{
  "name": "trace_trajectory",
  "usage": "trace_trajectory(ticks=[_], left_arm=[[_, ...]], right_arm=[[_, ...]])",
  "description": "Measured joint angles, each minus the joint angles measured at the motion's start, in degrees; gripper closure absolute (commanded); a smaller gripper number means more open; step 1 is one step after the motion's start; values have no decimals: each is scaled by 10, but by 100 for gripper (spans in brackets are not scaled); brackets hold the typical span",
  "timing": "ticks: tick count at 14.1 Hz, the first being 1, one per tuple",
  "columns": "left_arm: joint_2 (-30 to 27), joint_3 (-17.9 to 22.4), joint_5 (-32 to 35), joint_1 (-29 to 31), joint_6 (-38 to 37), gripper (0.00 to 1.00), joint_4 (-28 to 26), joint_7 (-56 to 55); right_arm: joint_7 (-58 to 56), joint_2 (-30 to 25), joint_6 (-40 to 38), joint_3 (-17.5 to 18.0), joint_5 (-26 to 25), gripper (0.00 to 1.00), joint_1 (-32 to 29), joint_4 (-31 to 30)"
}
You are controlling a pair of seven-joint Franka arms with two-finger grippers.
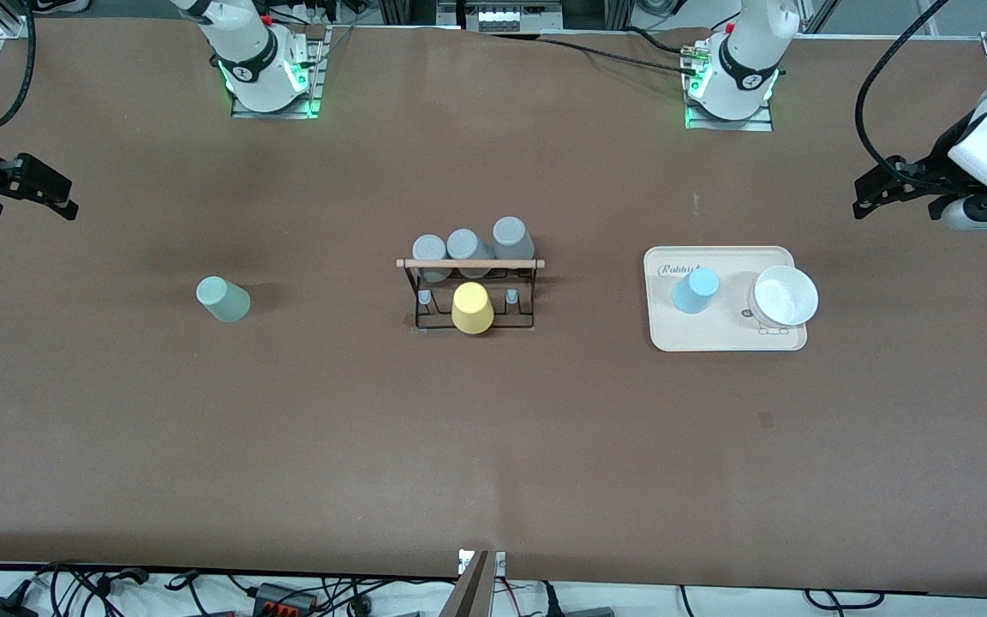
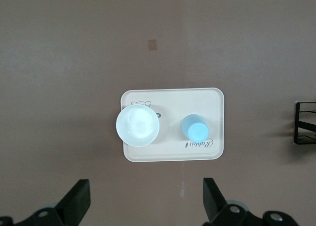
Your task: Hang scattered cups on rack with three cups
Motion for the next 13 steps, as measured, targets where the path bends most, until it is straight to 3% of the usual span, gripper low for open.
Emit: trace_trajectory(ticks=[11,13], left_arm=[[6,0,0,0,-2,0,2,0],[17,0,0,-2,-30,0,3,0]], right_arm=[[0,1,0,1,0,0,0,-1],[0,2,1,2,0,0,0,-1]])
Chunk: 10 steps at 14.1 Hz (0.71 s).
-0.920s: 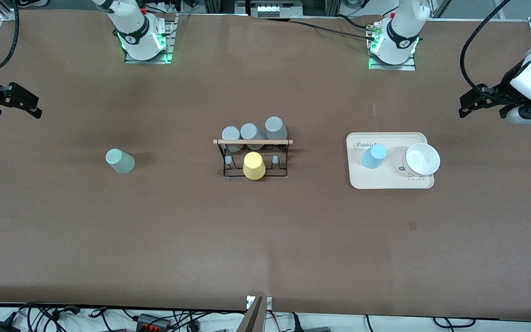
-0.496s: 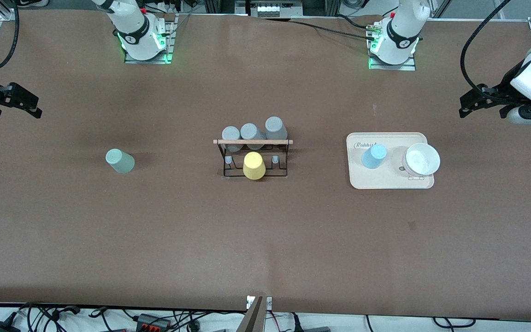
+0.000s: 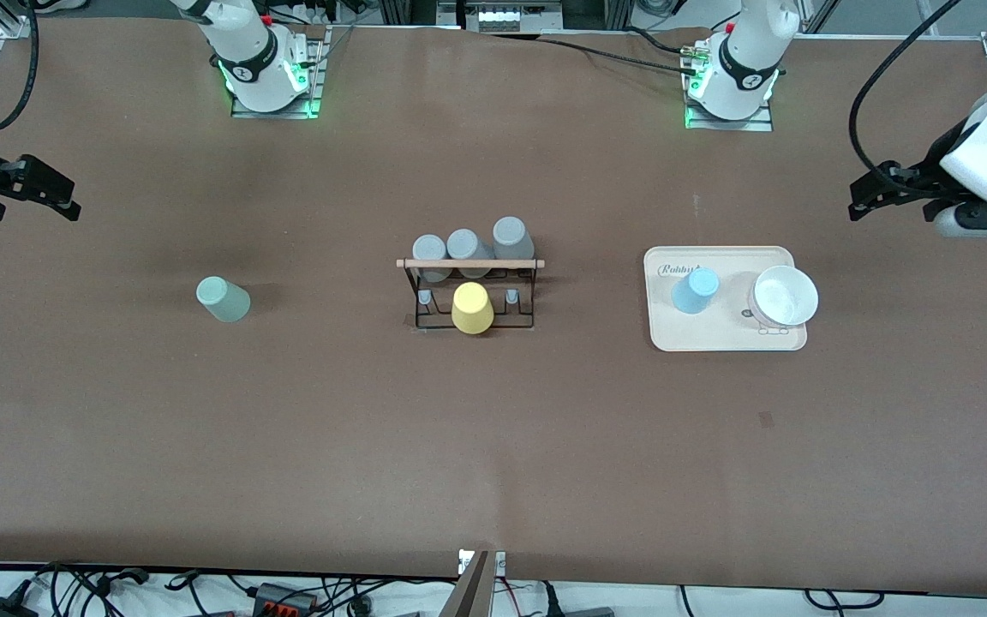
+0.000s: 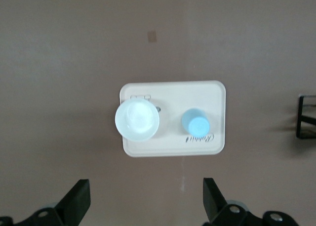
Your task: Hang scattered cups on rack with three cups
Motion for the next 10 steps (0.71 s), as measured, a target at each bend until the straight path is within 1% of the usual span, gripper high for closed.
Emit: trace_trajectory(ticks=[2,7,8,10], left_arm=[[17,0,0,-2,-31,0,1,0],[59,-6,-1,-18,-73,0,2,10],[66,-12,-1,-22,-70,0,-1,10],[75,-31,-1,-25,-31,0,-25,9]], right_arm=[[0,0,2,1,0,0,0,0],[0,13,7,4,0,0,3,0],[0,17,8,4,0,0,5,0],[0,26,9,6,0,0,8,0]])
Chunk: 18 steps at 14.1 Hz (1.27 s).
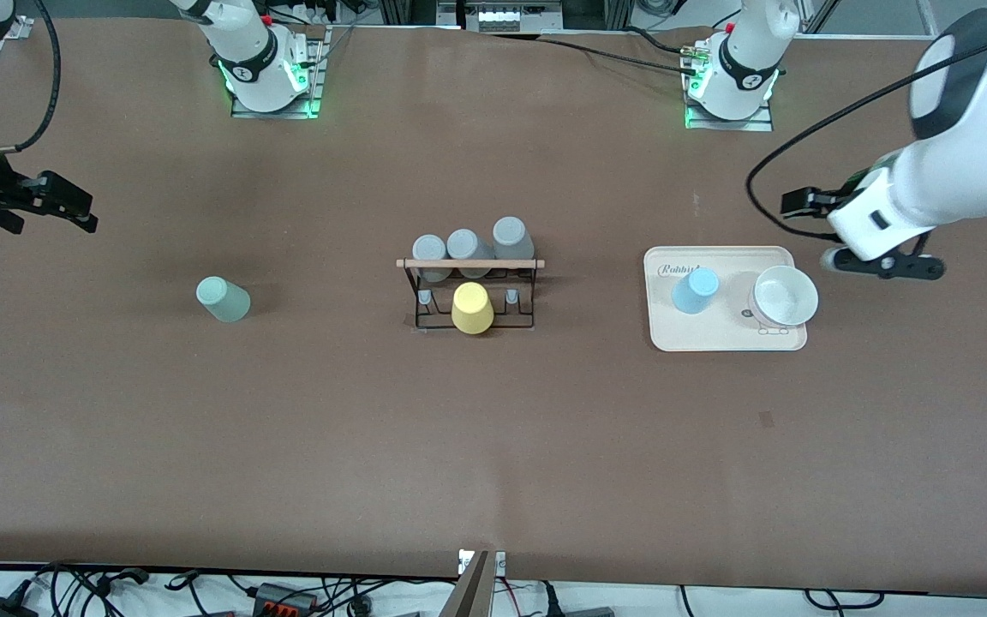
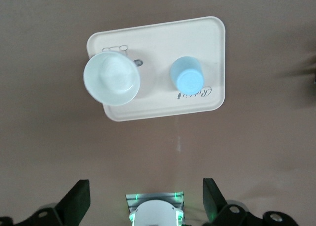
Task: Hang scattered cups on rack with three cups
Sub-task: 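Reach the left gripper to the blue cup while the right gripper reaches teal cup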
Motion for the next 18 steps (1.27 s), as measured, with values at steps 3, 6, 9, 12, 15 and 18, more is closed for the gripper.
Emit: trace_trajectory(ticks=[3,6,9,12,15,18], left_arm=[[0,-19,0,-2,109,0,-72,-2],[0,-37,0,-3,252,0,-157,-19],[1,-64,0,-3,398,0,-242,-54],[16,-87,1,-6,518,0,-315,-78],[43,-86,30,0,562,0,-331,-79],[49,-85,57,15,571,0,-330,-81]], right_arm=[[0,20,1,1,0,0,7,0],[0,40,2,1,0,0,9,0],[0,51,5,1,0,0,9,0],[0,66,13,1,0,0,9,0],[0,76,15,1,0,0,9,0],[0,88,22,1,0,0,9,0]])
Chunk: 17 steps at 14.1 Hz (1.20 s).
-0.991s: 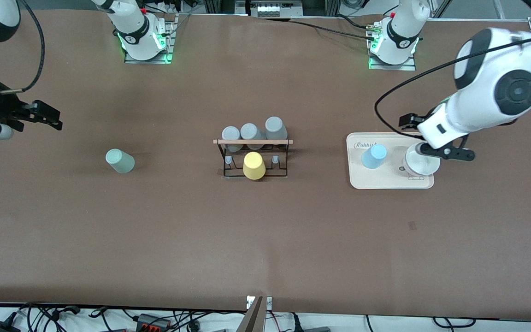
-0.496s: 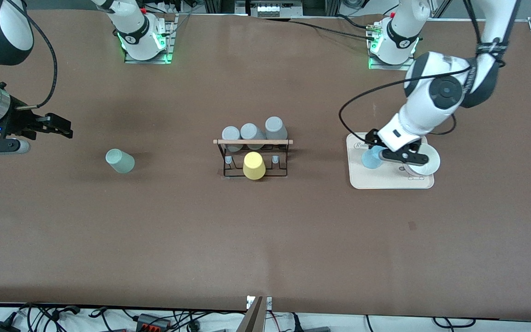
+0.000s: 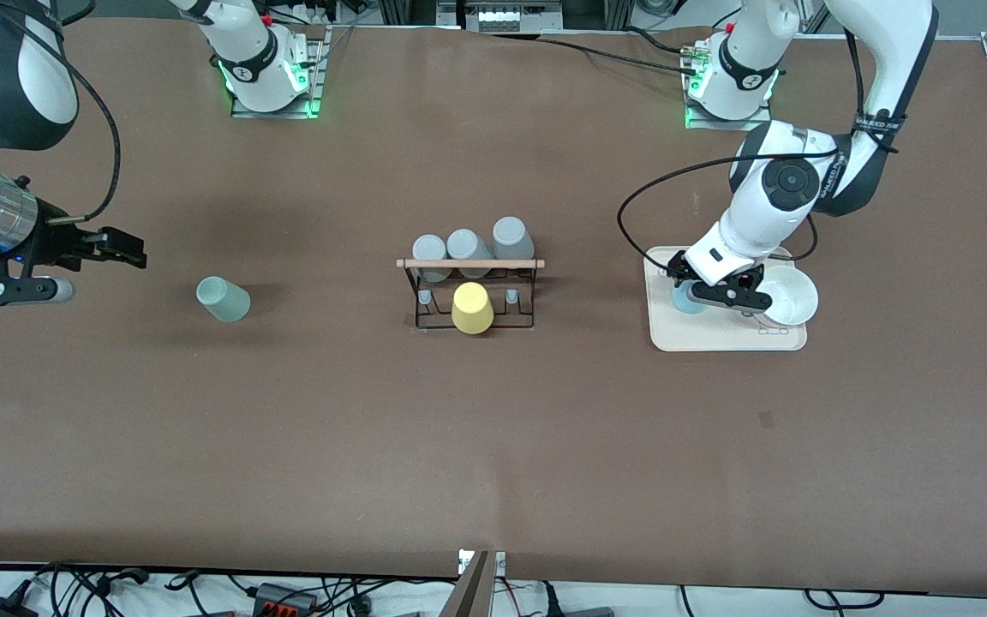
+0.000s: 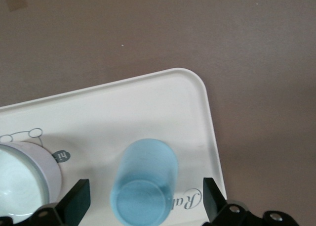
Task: Hang scattered cups on rack with three cups
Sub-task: 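Reach the left gripper to the blue cup while the right gripper reaches teal cup, then grasp the light-blue cup with the left gripper and lift it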
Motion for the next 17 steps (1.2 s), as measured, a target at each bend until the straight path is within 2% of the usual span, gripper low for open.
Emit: trace_trajectory(ticks=[7,9,10,14,17], left_arm=[[27,0,2,9,5,0,-5,0],[34,0,2,12,6,6,-6,0],[37,0,2,14,6,12,-6,0],[40,0,2,16,7,49,-6,0],[40,-1,2,16,7,60,-6,0]], right_arm=[[0,48,8,0,0,0,1,0],[0,57,20,0,0,0,5,0],[0,61,25,0,0,0,6,-1],[0,78,59,-2,0,0,5,-29],[0,81,111,-3,0,0,4,-76]])
